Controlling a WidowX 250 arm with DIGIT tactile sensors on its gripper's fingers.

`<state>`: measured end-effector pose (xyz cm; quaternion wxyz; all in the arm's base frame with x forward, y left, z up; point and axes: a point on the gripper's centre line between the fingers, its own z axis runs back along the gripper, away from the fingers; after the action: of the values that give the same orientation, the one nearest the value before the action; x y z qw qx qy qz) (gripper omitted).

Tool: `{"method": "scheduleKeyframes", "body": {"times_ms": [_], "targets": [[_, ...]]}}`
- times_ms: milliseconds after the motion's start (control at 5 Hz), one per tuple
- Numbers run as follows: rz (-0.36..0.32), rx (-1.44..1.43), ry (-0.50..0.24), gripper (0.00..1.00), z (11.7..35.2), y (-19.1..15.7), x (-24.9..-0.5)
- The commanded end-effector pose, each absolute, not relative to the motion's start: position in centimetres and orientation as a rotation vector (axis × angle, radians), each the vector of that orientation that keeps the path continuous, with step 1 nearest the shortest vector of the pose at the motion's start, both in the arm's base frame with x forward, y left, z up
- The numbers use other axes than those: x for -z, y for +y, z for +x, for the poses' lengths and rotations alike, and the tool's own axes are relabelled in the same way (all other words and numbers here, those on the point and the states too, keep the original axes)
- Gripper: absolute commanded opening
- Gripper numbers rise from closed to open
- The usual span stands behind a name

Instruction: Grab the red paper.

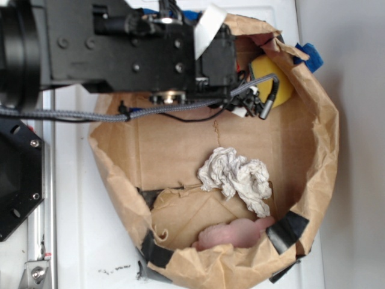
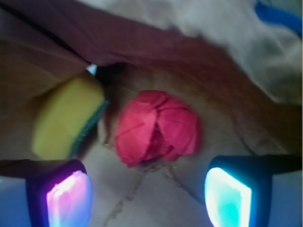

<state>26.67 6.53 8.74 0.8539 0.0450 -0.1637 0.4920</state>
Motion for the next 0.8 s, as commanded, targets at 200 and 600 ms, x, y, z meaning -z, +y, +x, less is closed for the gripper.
{"method": "scheduleKeyframes", "body": {"times_ms": [200, 600], "targets": [[0.107, -1.082, -0.412, 1.0, 25.6, 8.2, -9.1], [0.078, -1.067, -0.42, 1.0, 27.6, 7.8, -6.8]]}}
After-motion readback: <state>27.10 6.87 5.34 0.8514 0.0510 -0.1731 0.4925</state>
